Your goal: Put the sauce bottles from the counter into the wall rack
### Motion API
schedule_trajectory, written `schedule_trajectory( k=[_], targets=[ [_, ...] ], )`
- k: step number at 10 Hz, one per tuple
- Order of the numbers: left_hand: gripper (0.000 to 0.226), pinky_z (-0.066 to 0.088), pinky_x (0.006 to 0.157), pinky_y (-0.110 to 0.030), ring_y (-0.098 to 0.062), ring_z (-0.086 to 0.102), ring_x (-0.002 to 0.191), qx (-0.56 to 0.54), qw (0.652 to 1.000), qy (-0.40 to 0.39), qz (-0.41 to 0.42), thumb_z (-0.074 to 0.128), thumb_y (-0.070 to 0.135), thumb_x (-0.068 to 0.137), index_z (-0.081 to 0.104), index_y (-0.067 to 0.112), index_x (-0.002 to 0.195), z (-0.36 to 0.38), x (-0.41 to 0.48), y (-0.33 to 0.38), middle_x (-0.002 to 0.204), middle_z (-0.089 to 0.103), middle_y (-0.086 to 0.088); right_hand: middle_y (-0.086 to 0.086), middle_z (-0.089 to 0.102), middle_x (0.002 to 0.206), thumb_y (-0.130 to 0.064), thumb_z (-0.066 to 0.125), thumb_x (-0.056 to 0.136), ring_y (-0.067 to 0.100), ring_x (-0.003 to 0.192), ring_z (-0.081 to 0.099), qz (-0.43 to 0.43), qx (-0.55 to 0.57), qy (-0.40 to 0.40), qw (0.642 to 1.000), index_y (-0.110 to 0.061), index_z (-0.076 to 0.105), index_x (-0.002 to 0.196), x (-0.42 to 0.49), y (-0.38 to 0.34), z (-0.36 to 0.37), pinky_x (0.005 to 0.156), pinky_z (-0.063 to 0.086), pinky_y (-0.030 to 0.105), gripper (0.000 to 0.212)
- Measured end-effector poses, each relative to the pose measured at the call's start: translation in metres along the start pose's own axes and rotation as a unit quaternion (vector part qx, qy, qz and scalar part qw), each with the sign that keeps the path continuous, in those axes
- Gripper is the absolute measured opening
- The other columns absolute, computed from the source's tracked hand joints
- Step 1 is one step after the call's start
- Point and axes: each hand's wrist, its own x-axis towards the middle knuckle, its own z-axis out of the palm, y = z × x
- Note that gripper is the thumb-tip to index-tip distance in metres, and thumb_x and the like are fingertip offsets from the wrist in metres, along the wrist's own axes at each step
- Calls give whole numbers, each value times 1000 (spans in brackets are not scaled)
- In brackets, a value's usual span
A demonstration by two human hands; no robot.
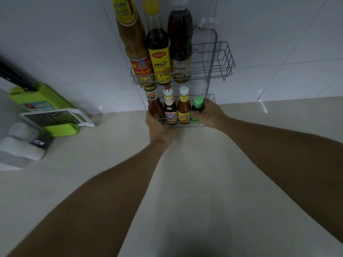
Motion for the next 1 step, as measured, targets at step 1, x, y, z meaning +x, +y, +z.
schedule_trajectory(
  k=[1],
  targets=[
    [111, 27, 105, -22, -26, 32, 142, 1, 1000, -8, -5, 84, 10, 70, 13, 14, 155, -8, -8, 8, 157, 21, -7, 14, 56, 141, -31, 69, 92, 33, 129, 51, 2, -7, 0, 1000, -7, 45, 141, -8, -1, -7, 93, 37, 29, 60]
  ],
)
